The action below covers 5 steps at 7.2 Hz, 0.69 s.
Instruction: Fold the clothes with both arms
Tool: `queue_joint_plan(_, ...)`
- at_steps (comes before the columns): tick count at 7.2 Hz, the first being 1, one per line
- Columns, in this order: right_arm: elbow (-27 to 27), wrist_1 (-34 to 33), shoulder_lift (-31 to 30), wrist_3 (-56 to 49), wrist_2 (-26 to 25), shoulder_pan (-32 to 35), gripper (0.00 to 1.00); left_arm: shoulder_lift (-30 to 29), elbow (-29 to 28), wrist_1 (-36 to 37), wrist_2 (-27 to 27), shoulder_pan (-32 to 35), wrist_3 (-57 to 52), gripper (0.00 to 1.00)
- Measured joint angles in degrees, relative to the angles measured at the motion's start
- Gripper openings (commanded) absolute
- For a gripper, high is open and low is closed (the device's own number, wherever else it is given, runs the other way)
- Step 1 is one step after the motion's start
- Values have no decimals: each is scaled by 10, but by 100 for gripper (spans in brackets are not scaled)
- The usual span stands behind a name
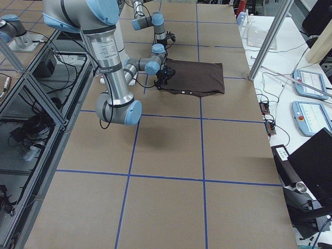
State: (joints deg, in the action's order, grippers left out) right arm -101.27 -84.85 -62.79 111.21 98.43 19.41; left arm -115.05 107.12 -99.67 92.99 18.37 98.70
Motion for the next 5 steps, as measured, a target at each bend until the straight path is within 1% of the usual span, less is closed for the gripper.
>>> queue_joint_plan(5, -13, -3, 11, 1, -5, 1, 0, -2, 0, 0, 0, -1, 1, 0)
